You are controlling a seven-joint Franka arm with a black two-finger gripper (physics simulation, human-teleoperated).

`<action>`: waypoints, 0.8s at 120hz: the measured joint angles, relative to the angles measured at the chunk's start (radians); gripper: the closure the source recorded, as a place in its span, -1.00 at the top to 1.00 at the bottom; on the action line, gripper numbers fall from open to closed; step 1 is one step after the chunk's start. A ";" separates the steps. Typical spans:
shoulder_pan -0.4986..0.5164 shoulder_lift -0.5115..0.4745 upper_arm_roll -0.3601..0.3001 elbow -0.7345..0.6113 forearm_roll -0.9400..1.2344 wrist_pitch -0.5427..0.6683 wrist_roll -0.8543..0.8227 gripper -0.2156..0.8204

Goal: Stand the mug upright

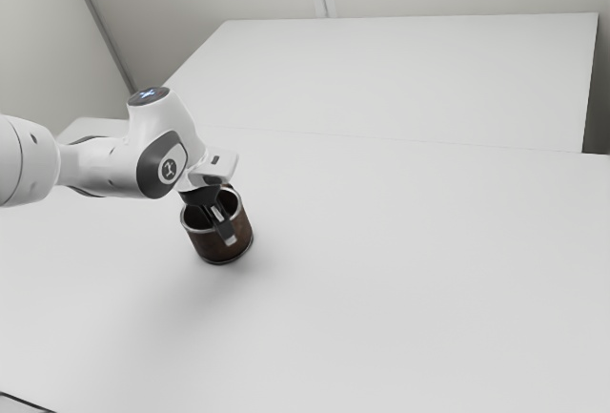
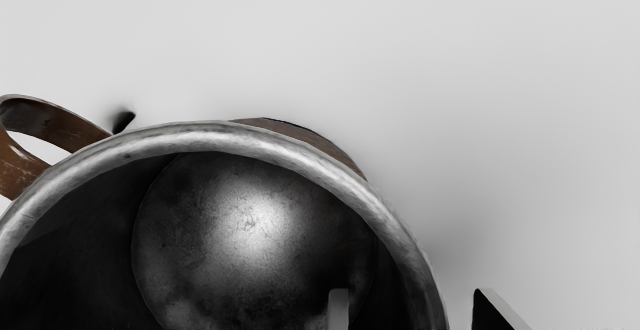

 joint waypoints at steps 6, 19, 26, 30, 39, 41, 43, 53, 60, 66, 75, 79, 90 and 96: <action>-0.001 -0.001 0.000 0.001 -0.001 -0.002 0.003 0.04; -0.002 -0.010 0.000 0.002 -0.003 -0.010 0.006 0.26; 0.000 -0.033 -0.001 0.006 -0.004 -0.025 -0.001 0.34; 0.002 -0.046 -0.003 0.010 -0.004 -0.034 -0.013 0.37; 0.010 -0.083 -0.010 0.029 -0.006 -0.065 -0.065 0.43; 0.011 -0.091 -0.011 0.037 -0.007 -0.078 -0.080 0.45; 0.012 -0.099 -0.012 0.046 -0.008 -0.093 -0.096 0.46; 0.005 -0.120 -0.014 0.105 -0.011 -0.165 -0.173 0.50; 0.001 -0.123 -0.015 0.158 -0.012 -0.217 -0.223 0.52; -0.001 -0.124 -0.015 0.201 -0.013 -0.263 -0.265 0.53; -0.004 -0.109 -0.015 0.296 -0.013 -0.334 -0.321 0.55; -0.009 -0.099 -0.012 0.343 -0.013 -0.368 -0.343 0.55; -0.075 -0.051 0.042 0.510 -0.010 -0.474 -0.396 0.56; -0.129 -0.024 0.091 0.592 -0.008 -0.533 -0.422 0.57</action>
